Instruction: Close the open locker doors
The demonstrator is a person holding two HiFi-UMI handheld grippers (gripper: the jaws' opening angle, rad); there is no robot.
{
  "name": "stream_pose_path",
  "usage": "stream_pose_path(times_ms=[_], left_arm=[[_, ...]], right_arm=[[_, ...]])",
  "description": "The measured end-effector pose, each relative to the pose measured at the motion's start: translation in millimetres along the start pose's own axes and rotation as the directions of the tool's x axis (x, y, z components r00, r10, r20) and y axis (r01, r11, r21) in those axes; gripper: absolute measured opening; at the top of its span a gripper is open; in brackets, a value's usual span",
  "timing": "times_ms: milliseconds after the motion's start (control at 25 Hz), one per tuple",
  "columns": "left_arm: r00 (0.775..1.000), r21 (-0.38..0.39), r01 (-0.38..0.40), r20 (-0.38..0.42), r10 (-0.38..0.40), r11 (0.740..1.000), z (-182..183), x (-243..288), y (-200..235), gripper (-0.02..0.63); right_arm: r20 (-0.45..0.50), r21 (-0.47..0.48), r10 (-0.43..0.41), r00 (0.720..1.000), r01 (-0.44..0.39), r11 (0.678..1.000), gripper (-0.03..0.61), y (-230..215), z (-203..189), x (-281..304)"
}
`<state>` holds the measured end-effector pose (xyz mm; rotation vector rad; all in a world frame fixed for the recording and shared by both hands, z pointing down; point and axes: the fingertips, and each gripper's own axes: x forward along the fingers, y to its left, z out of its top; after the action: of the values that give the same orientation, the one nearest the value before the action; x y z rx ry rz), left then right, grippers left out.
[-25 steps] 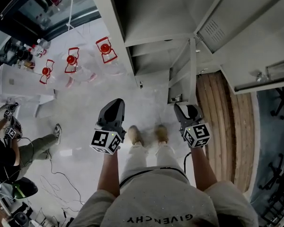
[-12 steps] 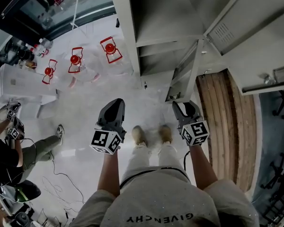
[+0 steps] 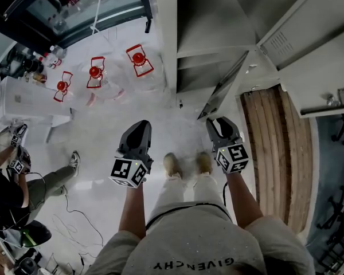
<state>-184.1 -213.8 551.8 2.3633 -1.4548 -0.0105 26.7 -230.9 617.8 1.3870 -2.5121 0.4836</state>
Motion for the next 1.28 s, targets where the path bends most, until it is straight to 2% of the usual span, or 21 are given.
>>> stream_pose_path(times_ms=[440,1280], left_arm=[[1.0,0.022,-0.017,-0.008,0.018,1.0,1,-11,22,0.018],[0.999,-0.007,-0.029,-0.022,0.029,1.0,-11,-13,36,0.018]], right_arm=[[0.008,0.002,0.02,1.0,-0.02,1.0,0.115,19,8,38],[0.055,0.038,0.062,0.997,-0.064,0.997,0.109,27,36,102]])
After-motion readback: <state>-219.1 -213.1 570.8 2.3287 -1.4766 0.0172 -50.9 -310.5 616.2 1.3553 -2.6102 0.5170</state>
